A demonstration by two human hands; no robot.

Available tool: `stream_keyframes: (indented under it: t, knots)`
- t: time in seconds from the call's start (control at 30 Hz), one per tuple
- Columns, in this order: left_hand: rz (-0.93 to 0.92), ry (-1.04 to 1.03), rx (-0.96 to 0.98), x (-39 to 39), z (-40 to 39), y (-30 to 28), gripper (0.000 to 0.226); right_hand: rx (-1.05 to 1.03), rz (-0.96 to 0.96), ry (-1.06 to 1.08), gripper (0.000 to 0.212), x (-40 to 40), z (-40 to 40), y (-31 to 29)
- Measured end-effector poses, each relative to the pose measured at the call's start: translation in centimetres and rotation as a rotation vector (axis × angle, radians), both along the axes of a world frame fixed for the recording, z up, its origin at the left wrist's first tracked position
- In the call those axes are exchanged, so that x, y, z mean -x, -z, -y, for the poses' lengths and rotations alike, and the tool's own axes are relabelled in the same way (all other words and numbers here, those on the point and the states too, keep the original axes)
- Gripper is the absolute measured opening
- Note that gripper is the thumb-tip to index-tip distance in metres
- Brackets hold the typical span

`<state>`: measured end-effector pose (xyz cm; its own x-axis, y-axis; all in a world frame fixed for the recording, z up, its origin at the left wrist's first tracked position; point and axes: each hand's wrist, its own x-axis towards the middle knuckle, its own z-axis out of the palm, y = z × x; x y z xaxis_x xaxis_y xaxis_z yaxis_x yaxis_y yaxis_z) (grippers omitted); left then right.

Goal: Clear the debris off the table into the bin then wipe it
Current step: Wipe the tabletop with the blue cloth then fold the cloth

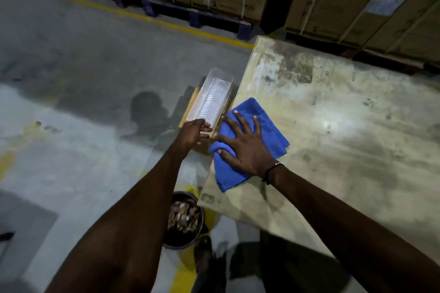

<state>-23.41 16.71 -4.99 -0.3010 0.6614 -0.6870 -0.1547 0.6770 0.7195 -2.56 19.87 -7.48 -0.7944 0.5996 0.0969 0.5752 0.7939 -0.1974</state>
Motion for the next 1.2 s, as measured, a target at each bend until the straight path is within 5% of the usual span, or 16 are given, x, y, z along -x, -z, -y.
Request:
stream_keyframes:
  t: [0.23, 0.47, 0.8, 1.2]
  knots:
    - [0.047, 0.122, 0.015, -0.6, 7.5, -1.8, 0.034, 0.035, 0.05, -0.022, 0.04, -0.5, 12.4, -0.3]
    - [0.098, 0.145, 0.015, -1.7, 13.3, -1.4, 0.026, -0.069, 0.211, -0.103, 0.062, -3.9, 17.0, -0.7]
    - [-0.713, 0.508, -0.519, -6.5, 14.7, -1.9, 0.034, 0.068, 0.242, 0.149, 0.064, -14.0, 17.5, -2.0]
    - [-0.854, 0.928, -0.487, -15.1, 11.8, -1.1, 0.058, 0.167, 0.109, 0.713, 0.068, -19.2, 15.7, -1.4]
